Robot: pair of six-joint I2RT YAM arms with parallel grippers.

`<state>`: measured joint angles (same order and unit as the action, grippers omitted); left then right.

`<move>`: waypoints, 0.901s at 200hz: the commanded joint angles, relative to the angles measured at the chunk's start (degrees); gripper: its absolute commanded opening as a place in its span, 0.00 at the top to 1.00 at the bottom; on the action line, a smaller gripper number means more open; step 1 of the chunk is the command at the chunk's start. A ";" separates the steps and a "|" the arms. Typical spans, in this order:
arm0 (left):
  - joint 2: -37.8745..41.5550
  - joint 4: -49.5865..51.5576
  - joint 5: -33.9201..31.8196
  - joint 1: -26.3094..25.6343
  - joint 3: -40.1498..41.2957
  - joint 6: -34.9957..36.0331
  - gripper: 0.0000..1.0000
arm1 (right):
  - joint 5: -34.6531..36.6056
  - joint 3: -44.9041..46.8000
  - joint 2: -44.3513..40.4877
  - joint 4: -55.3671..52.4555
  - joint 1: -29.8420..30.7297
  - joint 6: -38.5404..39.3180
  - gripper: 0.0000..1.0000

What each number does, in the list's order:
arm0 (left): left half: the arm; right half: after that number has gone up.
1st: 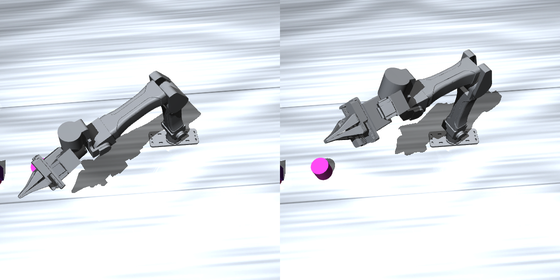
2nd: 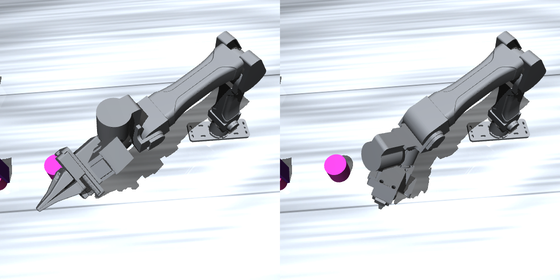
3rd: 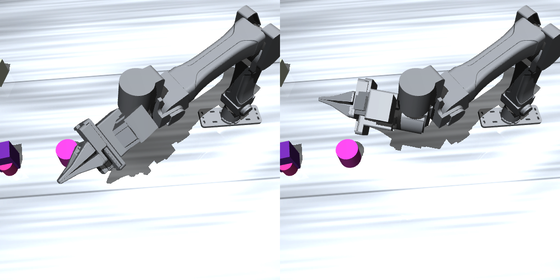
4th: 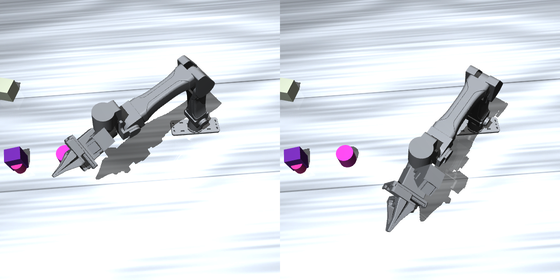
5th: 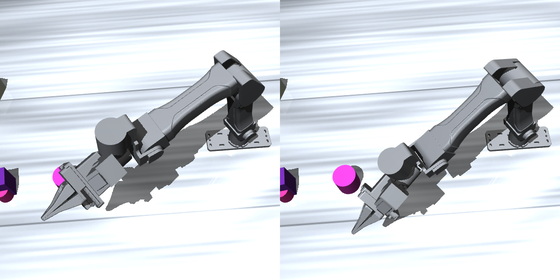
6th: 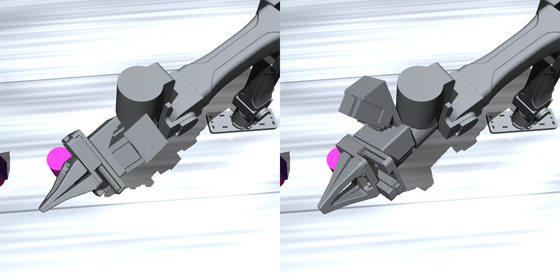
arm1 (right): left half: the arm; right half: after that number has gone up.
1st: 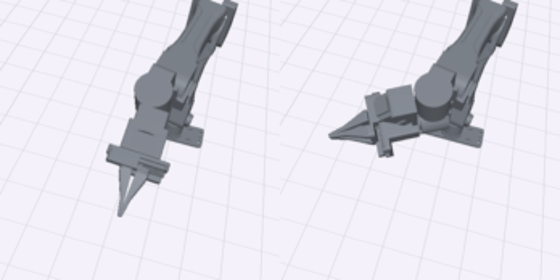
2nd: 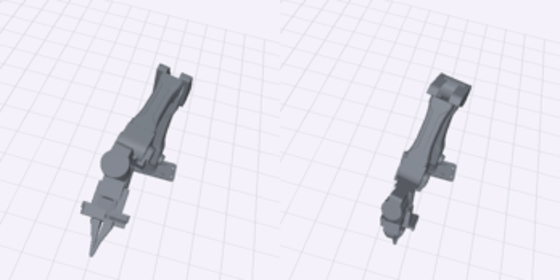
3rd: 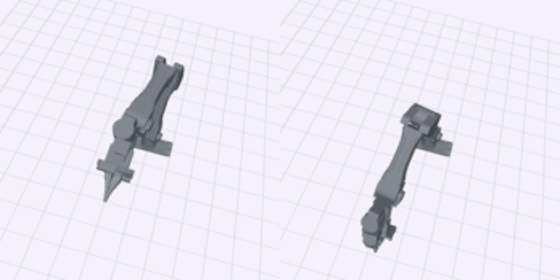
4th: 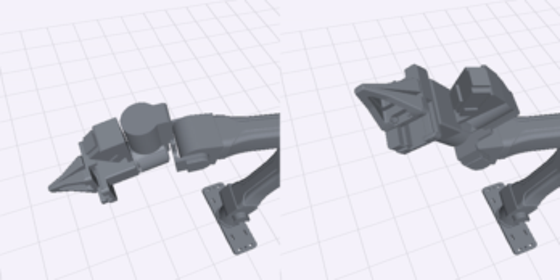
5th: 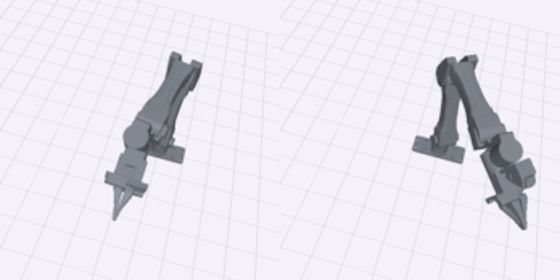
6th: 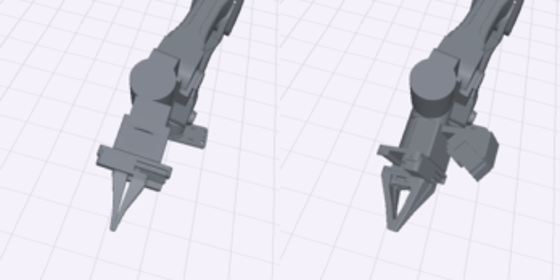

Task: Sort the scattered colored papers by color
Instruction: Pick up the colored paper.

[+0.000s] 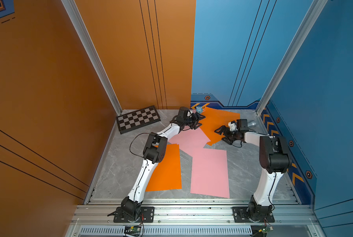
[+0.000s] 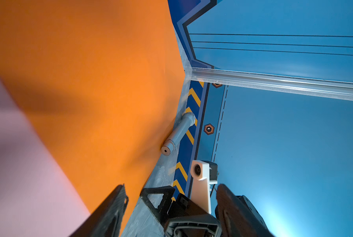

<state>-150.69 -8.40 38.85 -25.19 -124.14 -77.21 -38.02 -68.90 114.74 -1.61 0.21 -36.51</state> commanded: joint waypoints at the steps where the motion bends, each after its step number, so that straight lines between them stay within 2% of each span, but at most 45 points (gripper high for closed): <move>1: 1.57 3.38 -3.45 0.06 2.76 4.00 0.26 | 2.39 3.33 3.21 -6.74 0.49 -1.04 0.04; 27: 1.57 13.89 -6.80 -0.01 -0.50 11.44 0.23 | 2.94 2.99 3.47 -6.74 0.83 -1.61 0.04; 53: 0.45 20.97 -9.45 -0.52 -3.67 14.58 0.21 | 3.42 2.90 3.56 -6.74 1.20 -1.95 0.04; 125: -5.01 21.67 -10.62 -2.58 -9.74 11.47 0.20 | 3.81 1.93 5.63 -7.10 4.50 -3.10 0.05; 180: -5.83 21.68 -10.16 -2.80 -9.94 10.71 0.20 | 3.57 0.54 7.60 -6.83 6.18 -4.05 0.05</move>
<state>-154.36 10.96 29.54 -27.53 -133.40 -66.04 -37.56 -70.37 116.33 -0.05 5.30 -38.89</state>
